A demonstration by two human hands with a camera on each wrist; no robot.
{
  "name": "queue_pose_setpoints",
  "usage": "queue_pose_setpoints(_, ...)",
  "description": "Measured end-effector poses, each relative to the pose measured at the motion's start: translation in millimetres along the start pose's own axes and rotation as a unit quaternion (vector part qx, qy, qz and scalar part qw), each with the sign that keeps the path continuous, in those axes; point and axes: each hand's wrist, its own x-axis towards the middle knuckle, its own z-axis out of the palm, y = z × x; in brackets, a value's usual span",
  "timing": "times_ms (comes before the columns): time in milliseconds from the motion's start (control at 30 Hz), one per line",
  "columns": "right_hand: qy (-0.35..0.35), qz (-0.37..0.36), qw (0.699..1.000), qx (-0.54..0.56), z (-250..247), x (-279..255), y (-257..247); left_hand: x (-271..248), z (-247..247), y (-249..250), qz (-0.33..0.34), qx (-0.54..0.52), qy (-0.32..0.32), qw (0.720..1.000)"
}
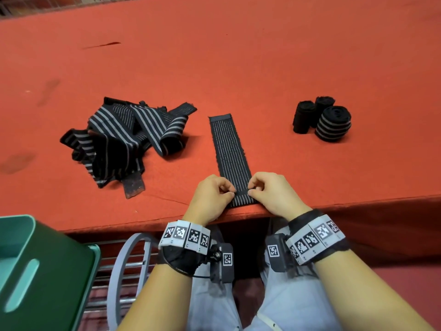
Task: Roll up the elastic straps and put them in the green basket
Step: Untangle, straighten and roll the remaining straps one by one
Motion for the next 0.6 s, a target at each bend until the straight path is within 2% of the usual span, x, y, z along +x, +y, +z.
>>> queue_pose_setpoints(233,0.026,-0.078,0.994,-0.071,2.1,-1.0,1.6,-3.8,0.5,-1.5,0.04,0.054,-0.03,0.997)
queue_pose_setpoints(367,-0.024,-0.121,0.988,-0.098,-4.1,-3.1,2.1,-3.6,0.6,-2.9,0.048,0.091,-0.043,0.994)
queue_pose_setpoints(500,-0.064,-0.125,0.984,-0.105,-9.0,-5.1,3.8,-3.6,0.4,-3.5,0.059,0.095,-0.04,0.993)
queue_pose_setpoints(600,-0.067,-0.119,0.984,-0.112,-8.9,-5.7,4.1,-6.0,1.2,-3.4,0.065,0.105,-0.037,0.992)
